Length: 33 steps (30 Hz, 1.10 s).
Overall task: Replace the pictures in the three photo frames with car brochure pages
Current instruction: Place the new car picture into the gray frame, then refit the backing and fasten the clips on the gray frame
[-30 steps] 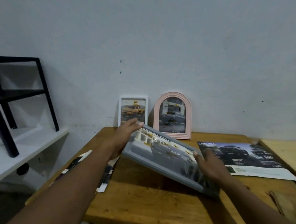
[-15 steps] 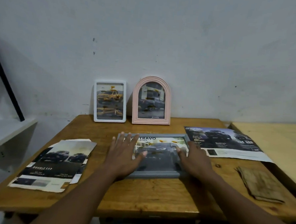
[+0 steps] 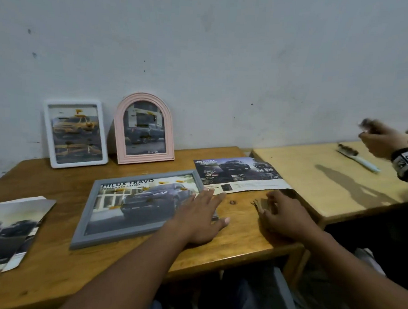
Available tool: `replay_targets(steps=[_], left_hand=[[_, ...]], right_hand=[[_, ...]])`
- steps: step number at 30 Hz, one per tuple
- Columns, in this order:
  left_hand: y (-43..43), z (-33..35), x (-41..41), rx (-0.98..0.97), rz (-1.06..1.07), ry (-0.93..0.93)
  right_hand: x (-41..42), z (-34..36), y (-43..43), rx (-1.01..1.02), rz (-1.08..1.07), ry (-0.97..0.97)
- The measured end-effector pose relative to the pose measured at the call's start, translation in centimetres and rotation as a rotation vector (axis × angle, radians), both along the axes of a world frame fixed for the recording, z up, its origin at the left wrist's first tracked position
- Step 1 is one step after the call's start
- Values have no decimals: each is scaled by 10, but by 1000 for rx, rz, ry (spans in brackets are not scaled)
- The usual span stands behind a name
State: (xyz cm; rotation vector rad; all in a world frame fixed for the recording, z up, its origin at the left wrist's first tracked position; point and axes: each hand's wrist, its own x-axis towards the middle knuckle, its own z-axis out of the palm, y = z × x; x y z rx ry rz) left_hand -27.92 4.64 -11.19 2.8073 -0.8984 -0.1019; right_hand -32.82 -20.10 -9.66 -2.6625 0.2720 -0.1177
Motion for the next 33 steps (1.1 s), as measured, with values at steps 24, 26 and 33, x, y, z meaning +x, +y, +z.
replay_targets(steps=[24, 26, 33], left_hand=[[246, -4, 35, -533, 675, -13], [248, -6, 31, -482, 673, -56], [244, -12, 30, -375, 603, -130]], right_hand=[[140, 52, 254, 210, 596, -89], [151, 44, 286, 148, 644, -124], [154, 8, 330, -2, 842, -92]])
